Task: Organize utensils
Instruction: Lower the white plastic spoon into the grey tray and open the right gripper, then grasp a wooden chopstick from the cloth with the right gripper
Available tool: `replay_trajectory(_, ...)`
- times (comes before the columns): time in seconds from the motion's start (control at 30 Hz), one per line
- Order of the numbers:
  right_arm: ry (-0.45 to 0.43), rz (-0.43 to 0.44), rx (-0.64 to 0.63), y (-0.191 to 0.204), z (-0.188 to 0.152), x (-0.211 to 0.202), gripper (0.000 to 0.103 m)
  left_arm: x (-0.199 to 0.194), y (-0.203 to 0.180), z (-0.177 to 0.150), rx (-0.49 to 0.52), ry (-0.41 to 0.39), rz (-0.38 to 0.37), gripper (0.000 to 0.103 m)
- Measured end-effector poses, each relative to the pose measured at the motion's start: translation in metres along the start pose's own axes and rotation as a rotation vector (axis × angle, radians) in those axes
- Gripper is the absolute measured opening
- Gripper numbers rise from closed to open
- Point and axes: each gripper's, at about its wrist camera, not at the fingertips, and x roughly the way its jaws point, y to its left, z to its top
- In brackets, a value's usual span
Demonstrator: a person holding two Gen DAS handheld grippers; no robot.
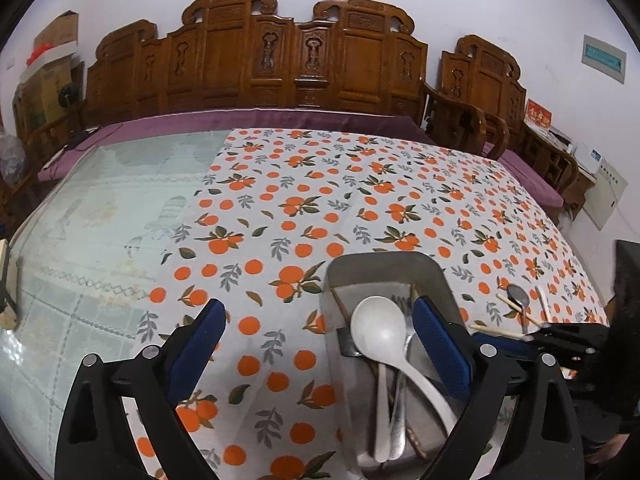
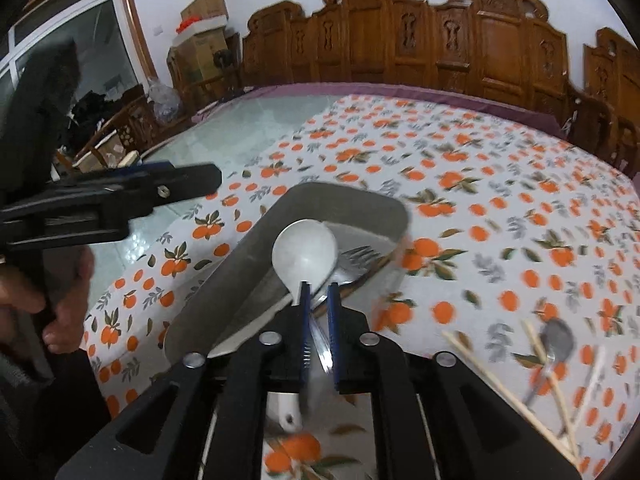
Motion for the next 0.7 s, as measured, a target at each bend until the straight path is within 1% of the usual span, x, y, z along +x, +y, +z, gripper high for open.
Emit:
replay_trajectory(0.07,-0.021,-0.018,0.011,-0.010,-0.002,-0.016,0.022,0.000,-0.006,0.000,0.004,0.000,-0.007,0.091)
replay_trajectory(0.13,-0.039,-0.052,0.025,-0.023,-0.005,-0.036,0.025,0.001,-0.016,-0.001,0.018,0.001,-0.012,0.092)
replay_trajectory(0.2,-0.053,-0.097,0.028,-0.038,-0.008,-0.056,0.036,0.002,-0.024,-0.001,0.027,0.001,-0.024,0.092)
replay_trajectory(0.23,-0.056,-0.116,0.026,-0.045,-0.010,-0.063,0.038,0.001,-0.029,-0.001,0.030,0.000,-0.032,0.092)
replay_trajectory(0.33,-0.050,-0.188,0.023,-0.068,-0.019,-0.082,0.039,-0.001,-0.043,-0.003,0.044,-0.006,-0.058,0.092)
replay_trajectory(0.43,-0.027,-0.241,0.052,-0.096,-0.031,-0.097,0.039,-0.003,-0.057,-0.005,0.060,-0.011,-0.077,0.092)
replay_trajectory(0.5,-0.009,-0.263,0.062,-0.108,-0.038,-0.101,0.039,-0.004,-0.066,-0.008,0.075,-0.010,-0.090,0.092)
replay_trajectory(0.6,0.029,-0.265,0.075,-0.124,-0.050,-0.099,0.039,-0.004,-0.078,-0.012,0.096,-0.008,-0.104,0.092)
replay_trajectory(0.7,0.065,-0.231,0.076,-0.127,-0.059,-0.085,0.039,-0.002,-0.086,-0.016,0.108,-0.001,-0.115,0.092)
